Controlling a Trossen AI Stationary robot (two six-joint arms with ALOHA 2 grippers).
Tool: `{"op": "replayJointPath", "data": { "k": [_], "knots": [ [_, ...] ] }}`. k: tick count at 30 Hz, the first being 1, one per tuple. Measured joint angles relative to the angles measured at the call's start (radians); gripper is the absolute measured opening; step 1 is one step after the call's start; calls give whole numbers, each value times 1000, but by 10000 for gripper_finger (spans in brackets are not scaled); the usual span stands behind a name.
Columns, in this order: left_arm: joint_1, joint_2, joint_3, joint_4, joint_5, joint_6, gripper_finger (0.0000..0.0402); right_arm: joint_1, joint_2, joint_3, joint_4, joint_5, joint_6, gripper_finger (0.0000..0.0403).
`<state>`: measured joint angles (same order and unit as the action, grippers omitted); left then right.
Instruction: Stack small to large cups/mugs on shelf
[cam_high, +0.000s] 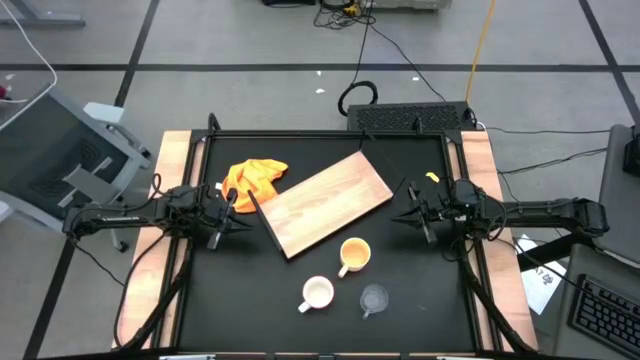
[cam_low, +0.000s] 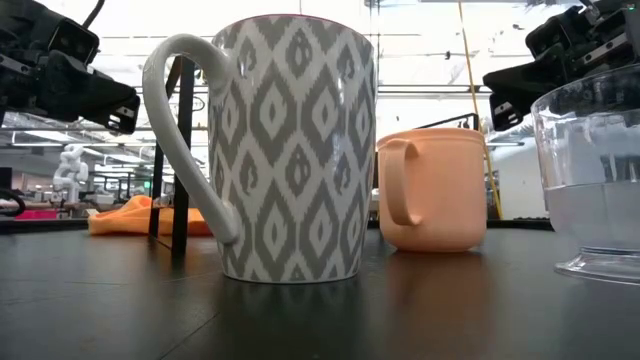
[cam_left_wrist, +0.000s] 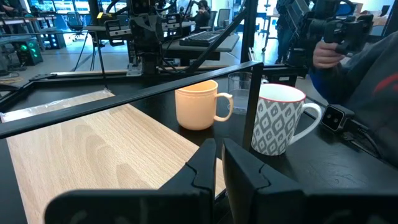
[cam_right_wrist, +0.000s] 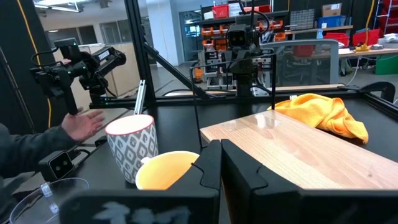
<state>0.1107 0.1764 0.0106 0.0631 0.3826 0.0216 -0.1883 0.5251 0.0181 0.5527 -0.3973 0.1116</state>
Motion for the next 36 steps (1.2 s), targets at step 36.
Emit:
{"op": "replayJointPath", "data": {
  "k": [36],
  "knots": [
    [0, 0, -1, 88, 0, -109, 30, 0, 0, 0, 95, 0, -150, 0]
  ]
}}
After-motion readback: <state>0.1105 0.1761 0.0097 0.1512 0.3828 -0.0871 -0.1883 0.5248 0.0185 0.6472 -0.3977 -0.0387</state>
